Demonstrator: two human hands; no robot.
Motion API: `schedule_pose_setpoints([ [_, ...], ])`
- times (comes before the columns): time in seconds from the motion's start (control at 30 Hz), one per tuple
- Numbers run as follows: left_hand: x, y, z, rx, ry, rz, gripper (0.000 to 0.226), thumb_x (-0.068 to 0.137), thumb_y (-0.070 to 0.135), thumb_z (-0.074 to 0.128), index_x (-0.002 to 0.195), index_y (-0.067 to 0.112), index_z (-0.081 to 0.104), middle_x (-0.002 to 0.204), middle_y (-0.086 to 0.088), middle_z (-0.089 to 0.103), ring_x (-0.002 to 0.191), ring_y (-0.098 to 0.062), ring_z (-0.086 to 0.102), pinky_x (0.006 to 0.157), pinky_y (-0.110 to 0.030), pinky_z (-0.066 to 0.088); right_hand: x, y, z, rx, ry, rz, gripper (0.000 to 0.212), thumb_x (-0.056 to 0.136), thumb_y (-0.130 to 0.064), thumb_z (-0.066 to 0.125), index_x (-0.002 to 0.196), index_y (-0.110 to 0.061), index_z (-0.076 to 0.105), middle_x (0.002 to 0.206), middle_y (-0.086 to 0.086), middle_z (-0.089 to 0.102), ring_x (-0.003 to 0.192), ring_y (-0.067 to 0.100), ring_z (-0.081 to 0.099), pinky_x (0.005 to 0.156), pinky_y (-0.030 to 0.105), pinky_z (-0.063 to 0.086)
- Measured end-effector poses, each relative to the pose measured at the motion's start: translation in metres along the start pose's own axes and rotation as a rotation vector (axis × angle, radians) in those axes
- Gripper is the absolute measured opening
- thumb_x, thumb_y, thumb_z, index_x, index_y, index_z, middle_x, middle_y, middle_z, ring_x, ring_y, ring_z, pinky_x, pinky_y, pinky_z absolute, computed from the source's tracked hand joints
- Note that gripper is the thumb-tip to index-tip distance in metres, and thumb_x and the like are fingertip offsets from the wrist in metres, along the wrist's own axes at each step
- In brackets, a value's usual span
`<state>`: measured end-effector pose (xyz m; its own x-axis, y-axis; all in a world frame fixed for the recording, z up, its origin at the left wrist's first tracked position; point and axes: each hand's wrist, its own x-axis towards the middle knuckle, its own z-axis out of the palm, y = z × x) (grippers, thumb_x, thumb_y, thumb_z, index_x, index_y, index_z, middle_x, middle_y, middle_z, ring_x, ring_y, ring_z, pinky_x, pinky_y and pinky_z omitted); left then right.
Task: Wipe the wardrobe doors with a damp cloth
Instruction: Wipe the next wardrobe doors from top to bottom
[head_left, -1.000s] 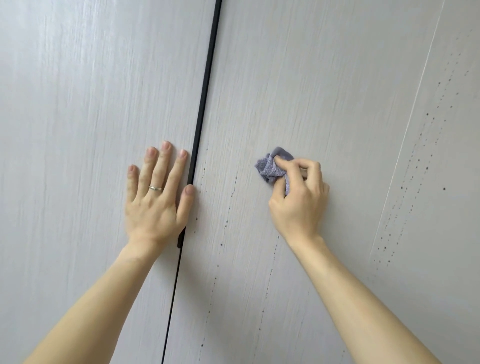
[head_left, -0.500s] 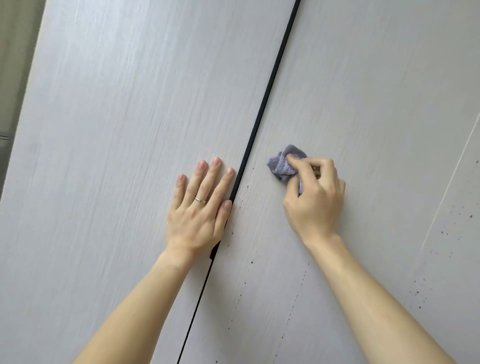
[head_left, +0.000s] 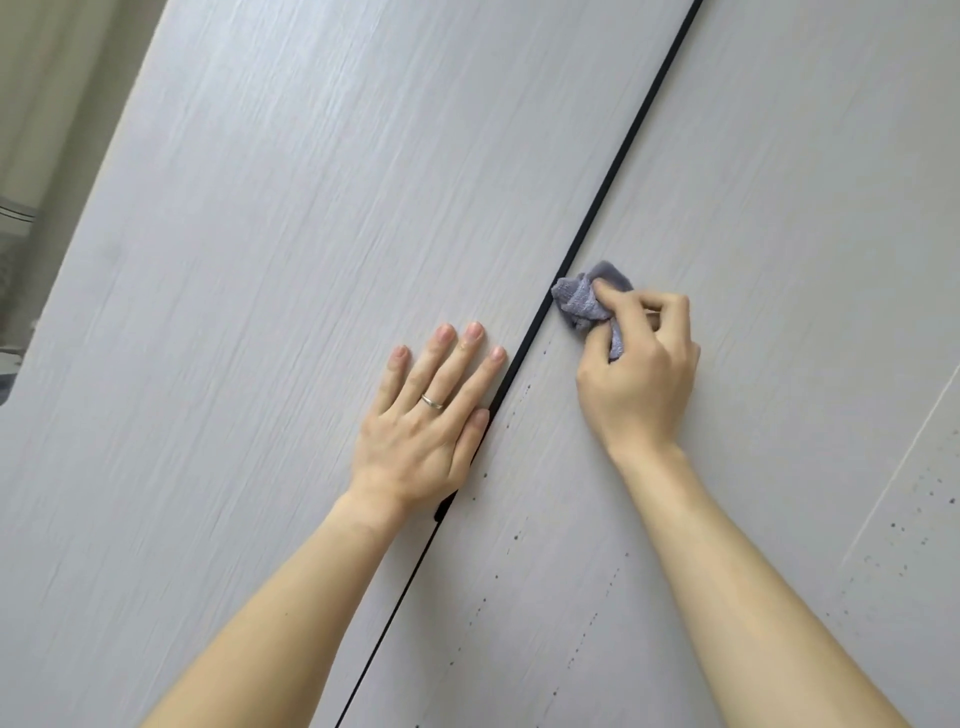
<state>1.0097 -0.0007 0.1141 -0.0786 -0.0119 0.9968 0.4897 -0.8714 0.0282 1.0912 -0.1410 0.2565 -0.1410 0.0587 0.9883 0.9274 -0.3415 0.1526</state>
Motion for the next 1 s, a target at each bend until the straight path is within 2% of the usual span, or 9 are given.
schedule_pose_setpoints([
  [0.07,-0.001,0.0,-0.001,-0.004,0.001,-0.002,0.054,0.104,0.033,0.039,0.157,0.022,0.035,0.164,-0.002,0.029,0.152,-0.023,0.026,0.119,-0.052,0.025,-0.031,-0.005,-0.001,-0.013,-0.038,-0.087,0.037,0.081,-0.007,0.061,0.112,-0.023,0.075,0.103,0.004,0.061,0.085,0.025,0.061,0.074,0.033,0.036],
  [0.17,-0.001,-0.001,-0.001,0.001,0.0,0.009,0.054,0.104,0.031,0.039,0.157,0.022,0.034,0.164,-0.003,0.03,0.152,-0.023,0.025,0.119,-0.052,0.025,-0.089,0.001,-0.012,-0.016,-0.187,-0.364,0.037,0.081,-0.008,0.064,0.113,-0.022,0.076,0.101,0.004,0.066,0.083,0.027,0.063,0.07,0.037,0.041],
  [0.27,-0.002,-0.001,-0.001,0.002,-0.009,0.011,0.054,0.104,0.031,0.039,0.157,0.022,0.034,0.164,-0.003,0.029,0.153,-0.023,0.025,0.119,-0.053,0.025,-0.087,0.013,-0.024,-0.059,-0.279,-0.576,0.033,0.083,-0.015,0.065,0.112,-0.026,0.076,0.1,0.001,0.069,0.082,0.024,0.065,0.073,0.038,0.042],
  [0.47,-0.002,-0.001,-0.003,0.007,-0.024,0.011,0.053,0.105,0.031,0.036,0.158,0.023,0.033,0.165,-0.003,0.028,0.153,-0.023,0.025,0.119,-0.051,0.025,-0.047,0.007,-0.018,-0.094,-0.102,-0.179,0.035,0.079,-0.009,0.065,0.107,-0.026,0.076,0.101,0.0,0.065,0.083,0.025,0.061,0.07,0.037,0.036],
  [0.6,-0.001,-0.001,-0.003,0.006,-0.04,0.012,0.052,0.107,0.032,0.034,0.158,0.023,0.032,0.165,-0.003,0.027,0.153,-0.023,0.023,0.12,-0.052,0.024,-0.125,0.002,-0.017,-0.019,-0.216,-0.375,0.035,0.083,-0.009,0.06,0.11,-0.022,0.076,0.1,0.003,0.067,0.079,0.028,0.061,0.068,0.037,0.04],
  [0.73,-0.003,0.0,-0.004,0.003,-0.054,-0.002,0.052,0.106,0.032,0.035,0.158,0.024,0.032,0.165,-0.003,0.027,0.154,-0.022,0.022,0.122,-0.052,0.022,-0.146,0.008,-0.029,-0.04,-0.385,-0.62,0.042,0.09,-0.012,0.039,0.109,-0.024,0.075,0.099,0.0,0.068,0.077,0.026,0.061,0.071,0.037,0.042],
  [0.8,-0.004,0.0,-0.004,0.005,-0.052,0.002,0.052,0.106,0.033,0.034,0.158,0.023,0.032,0.165,-0.003,0.027,0.154,-0.022,0.022,0.121,-0.052,0.022,-0.123,0.013,-0.032,-0.075,-0.304,-0.508,0.037,0.085,-0.01,0.052,0.108,-0.026,0.075,0.1,-0.001,0.068,0.079,0.026,0.062,0.073,0.038,0.04],
  [0.9,-0.003,0.001,-0.005,-0.012,-0.067,-0.005,0.053,0.106,0.035,0.033,0.158,0.023,0.033,0.165,-0.003,0.026,0.154,-0.023,0.022,0.123,-0.05,0.018,-0.102,0.028,-0.037,-0.12,-0.123,-0.117,0.035,0.079,-0.008,0.064,0.106,-0.026,0.075,0.103,0.001,0.065,0.083,0.027,0.061,0.07,0.038,0.038],
  [1.0,-0.003,0.002,-0.006,-0.023,-0.072,-0.016,0.054,0.106,0.036,0.034,0.158,0.023,0.033,0.166,-0.003,0.025,0.154,-0.023,0.021,0.125,-0.049,0.014,-0.139,0.032,-0.038,-0.119,-0.107,-0.105,0.036,0.079,-0.005,0.062,0.108,-0.023,0.076,0.103,0.005,0.066,0.082,0.029,0.06,0.07,0.037,0.036],
])
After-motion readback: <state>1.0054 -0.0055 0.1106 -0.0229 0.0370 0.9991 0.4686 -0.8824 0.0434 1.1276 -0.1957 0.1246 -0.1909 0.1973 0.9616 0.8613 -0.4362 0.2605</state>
